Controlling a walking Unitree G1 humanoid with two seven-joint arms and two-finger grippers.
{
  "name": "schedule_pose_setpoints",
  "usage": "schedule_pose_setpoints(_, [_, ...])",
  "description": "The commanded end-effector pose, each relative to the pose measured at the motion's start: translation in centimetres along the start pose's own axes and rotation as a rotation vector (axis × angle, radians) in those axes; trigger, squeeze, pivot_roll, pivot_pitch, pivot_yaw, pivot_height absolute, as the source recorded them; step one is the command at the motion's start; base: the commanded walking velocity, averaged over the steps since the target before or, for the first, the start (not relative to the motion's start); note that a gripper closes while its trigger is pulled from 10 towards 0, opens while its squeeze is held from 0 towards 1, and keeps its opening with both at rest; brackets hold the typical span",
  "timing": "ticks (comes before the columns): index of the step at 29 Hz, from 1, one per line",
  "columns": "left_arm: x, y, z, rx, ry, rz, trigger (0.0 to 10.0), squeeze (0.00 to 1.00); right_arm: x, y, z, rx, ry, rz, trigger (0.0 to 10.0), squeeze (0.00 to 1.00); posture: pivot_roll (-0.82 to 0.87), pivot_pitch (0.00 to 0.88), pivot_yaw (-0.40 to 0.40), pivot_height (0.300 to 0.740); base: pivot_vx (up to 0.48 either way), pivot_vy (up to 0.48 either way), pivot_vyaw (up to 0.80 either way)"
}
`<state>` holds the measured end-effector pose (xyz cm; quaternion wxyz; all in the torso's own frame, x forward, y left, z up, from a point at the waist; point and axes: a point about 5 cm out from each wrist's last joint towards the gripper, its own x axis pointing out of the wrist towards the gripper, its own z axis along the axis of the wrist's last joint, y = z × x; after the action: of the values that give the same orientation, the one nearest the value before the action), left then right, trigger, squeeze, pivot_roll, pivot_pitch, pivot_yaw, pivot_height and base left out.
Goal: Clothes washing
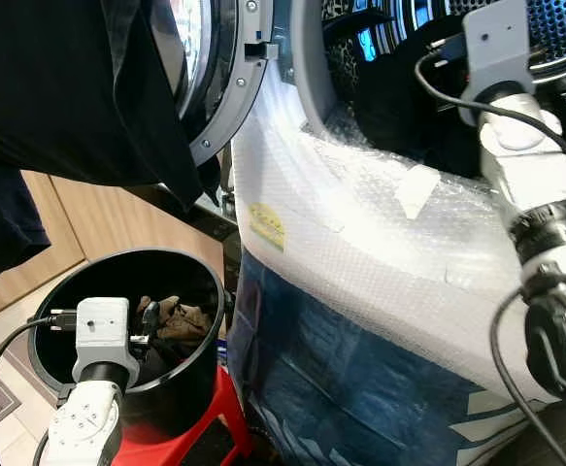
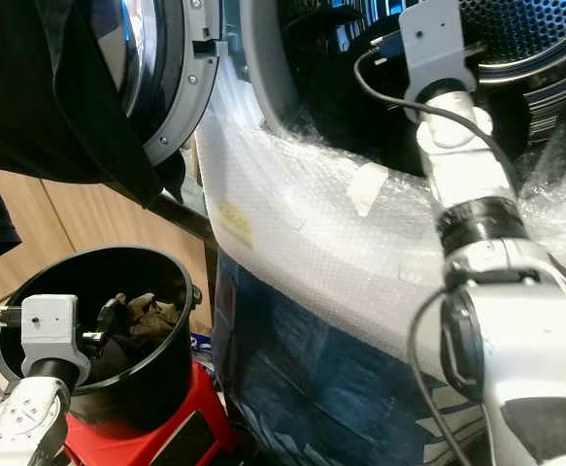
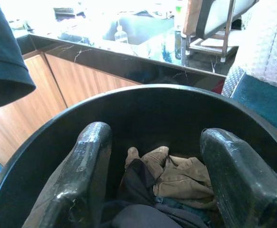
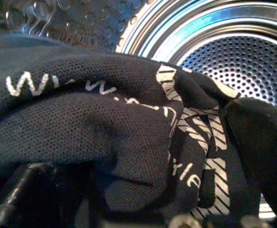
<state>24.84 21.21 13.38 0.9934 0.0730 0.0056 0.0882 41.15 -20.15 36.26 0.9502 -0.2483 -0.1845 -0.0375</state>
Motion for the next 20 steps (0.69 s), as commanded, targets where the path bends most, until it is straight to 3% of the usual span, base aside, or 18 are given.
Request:
schedule_pose_setpoints(1, [0.1,0.0,0.3,0.000,-0.002,-0.009,10.0,0.00,-0.2,-1.0,1.2,-0.004,-0.058,0.014,10.0,0.00,0.31,0.043,-0.046,0.740,0.000,0.000,0.00])
schedule_pose_setpoints(7, [0.5,0.1,0.6,0.005,-0.010,-0.013,10.0,0.00,-1.8,-1.6,0.6,-0.119,-0.066,0.097,10.0,0.00,0.30,0.048,-0.045,0.740,0.000,0.000,0.00])
schedule_pose_setpoints(18, [0.7,0.0,0.9,0.009,-0.014,-0.025,10.0,0.00,-4.0,-1.6,0.2,-0.166,-0.060,0.198,10.0,0.00,0.29,0.060,-0.037,0.740,0.000,0.000,0.00])
schedule_pose_setpoints(20, [0.7,-0.1,0.9,0.010,-0.015,-0.032,10.0,0.00,-4.4,-1.7,0.3,-0.113,-0.074,0.223,10.0,0.00,0.29,0.059,-0.037,0.740,0.000,0.000,0.00])
